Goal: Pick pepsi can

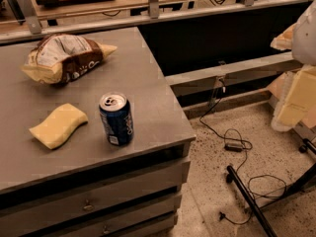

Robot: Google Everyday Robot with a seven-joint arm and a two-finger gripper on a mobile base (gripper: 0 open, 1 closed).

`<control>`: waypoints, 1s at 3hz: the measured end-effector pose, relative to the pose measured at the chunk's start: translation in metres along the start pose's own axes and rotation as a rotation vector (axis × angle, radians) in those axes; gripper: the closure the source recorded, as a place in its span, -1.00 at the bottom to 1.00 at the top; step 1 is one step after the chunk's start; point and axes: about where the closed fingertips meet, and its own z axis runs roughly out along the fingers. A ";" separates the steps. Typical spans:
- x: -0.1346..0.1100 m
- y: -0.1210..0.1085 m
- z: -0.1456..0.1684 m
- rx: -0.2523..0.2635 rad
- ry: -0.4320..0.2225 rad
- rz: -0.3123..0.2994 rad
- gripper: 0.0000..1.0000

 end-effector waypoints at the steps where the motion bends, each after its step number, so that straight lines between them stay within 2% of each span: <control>1: -0.001 0.000 0.000 0.003 -0.002 -0.001 -1.00; 2: -0.032 -0.012 0.008 -0.009 -0.051 -0.049 -1.00; 3: -0.105 -0.025 0.036 -0.065 -0.155 -0.149 -1.00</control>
Offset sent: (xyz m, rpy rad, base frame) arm 0.0496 0.0680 -0.0010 0.0878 -0.0047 0.1517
